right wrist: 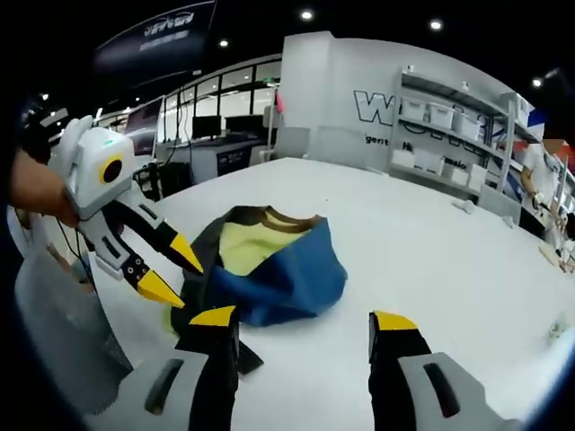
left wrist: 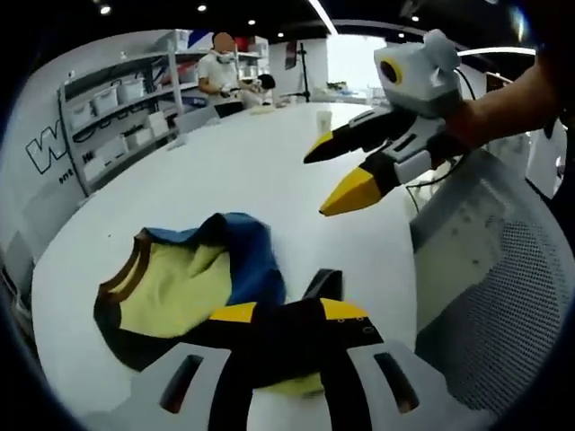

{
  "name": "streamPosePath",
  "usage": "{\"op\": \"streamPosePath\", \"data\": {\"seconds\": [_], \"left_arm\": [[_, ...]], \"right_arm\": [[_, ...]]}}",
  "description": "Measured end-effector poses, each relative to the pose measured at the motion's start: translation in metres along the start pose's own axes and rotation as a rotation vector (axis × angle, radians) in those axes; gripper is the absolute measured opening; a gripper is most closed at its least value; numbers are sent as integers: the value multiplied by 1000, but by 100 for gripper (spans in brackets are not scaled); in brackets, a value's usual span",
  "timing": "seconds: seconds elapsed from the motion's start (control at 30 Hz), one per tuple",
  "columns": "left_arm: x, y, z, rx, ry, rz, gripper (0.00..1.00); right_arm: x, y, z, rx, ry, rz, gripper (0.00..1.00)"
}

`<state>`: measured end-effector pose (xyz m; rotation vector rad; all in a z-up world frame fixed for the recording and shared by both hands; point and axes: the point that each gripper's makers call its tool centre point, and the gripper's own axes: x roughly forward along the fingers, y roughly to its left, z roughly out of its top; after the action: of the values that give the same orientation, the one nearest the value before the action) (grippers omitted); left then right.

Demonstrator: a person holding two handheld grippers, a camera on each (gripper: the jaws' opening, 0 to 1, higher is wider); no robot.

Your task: Fold the garment on the visible template until the final outline fits inside the template.

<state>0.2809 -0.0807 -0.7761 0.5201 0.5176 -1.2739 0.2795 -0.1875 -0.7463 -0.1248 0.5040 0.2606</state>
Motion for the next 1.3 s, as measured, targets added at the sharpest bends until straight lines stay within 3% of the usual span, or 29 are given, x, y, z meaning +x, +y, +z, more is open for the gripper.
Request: {"op": "streamPosePath", "data": {"seconds": [0.1, 0.2, 0.23, 0.3, 0.57, 0.63, 0.8, 0.93, 1.03, 1.23, 1.3], "left_arm": [[5, -1, -3, 1, 11, -5, 21], [9, 1, -9, 27, 45, 3, 11], [9, 5, -15, 56, 83, 27, 6], [10, 4, -17, 50, 82, 25, 2], [4, 5, -17, 26, 60, 28, 3], [5, 4, -16, 28, 58, 18, 9], [6, 1, -16, 62, 60, 15, 21], [12, 4, -19, 151, 95, 30, 25], [16, 6, -24, 276, 143, 52, 21], [18, 9, -23, 263, 138, 60, 5], [17, 9, -21, 227, 127, 59, 5]], "right_arm": [[-1, -1, 0, 3, -1, -5, 56], [-1, -2, -2, 7, 1, -8, 56], [-2, -2, -3, 9, 2, -10, 56], [-2, -2, -5, 9, 6, -10, 56], [-2, -1, -7, 1, 15, -7, 55], [-2, -1, -7, -1, 15, -7, 55], [-2, -2, -9, 0, 19, -9, 54], [-2, -2, -10, 2, 23, -11, 54], [-2, -2, -12, 7, 28, -13, 54], [-2, -2, -16, 9, 36, -12, 53], [-1, -2, -17, 10, 37, -11, 53]]}}
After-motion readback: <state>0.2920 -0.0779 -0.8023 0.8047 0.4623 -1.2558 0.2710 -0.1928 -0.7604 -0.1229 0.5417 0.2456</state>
